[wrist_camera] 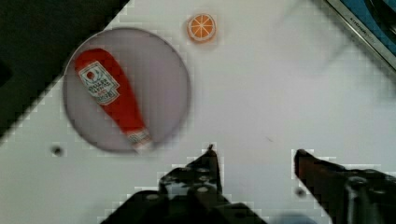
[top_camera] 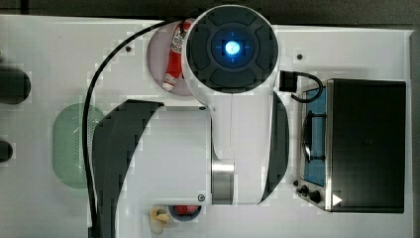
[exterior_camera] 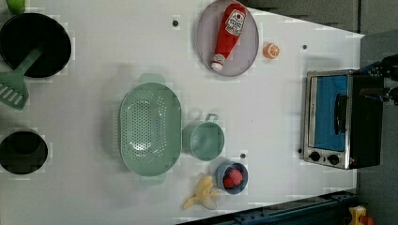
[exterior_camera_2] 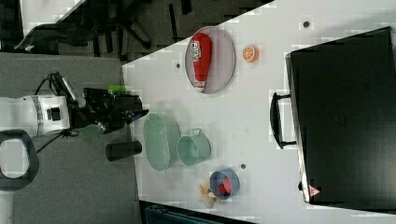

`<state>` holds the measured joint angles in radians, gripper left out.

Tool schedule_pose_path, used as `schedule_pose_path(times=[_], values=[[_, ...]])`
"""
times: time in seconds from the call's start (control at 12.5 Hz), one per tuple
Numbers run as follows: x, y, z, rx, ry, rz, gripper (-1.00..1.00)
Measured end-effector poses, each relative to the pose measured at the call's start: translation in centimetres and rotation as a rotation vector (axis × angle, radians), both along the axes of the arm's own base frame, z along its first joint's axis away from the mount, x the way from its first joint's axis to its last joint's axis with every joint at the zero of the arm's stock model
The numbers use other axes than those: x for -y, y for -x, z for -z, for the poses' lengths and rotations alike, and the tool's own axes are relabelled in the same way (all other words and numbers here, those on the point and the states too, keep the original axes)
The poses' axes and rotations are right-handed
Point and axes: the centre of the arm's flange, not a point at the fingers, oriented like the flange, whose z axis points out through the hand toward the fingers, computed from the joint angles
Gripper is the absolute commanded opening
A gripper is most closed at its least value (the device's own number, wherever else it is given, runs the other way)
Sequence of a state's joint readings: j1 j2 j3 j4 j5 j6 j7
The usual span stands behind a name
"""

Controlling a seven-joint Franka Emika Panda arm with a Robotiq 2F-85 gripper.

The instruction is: Flap open oven.

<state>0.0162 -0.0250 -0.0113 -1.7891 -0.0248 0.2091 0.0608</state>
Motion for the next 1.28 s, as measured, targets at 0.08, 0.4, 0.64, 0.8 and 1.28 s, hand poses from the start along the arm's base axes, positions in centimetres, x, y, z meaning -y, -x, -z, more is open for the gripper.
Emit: schedule_pose_path(times=[0.08,0.4,0.64,0.8,1.28], values=[[0.4,3.0,0.6,-0.084,0.005,0.000,0.59],[3.0,11.1,-7.0,-0.012,-0.014,0.030,1.00],[3.6,12.2,-11.0,0.077,-0.008,0.035,0.39],[3.4,11.9,-10.2,0.060,-0.013,0.030,-0.08],[6.2,9.9,-4.3,-0.065,-0.037,0.021,-0.65]])
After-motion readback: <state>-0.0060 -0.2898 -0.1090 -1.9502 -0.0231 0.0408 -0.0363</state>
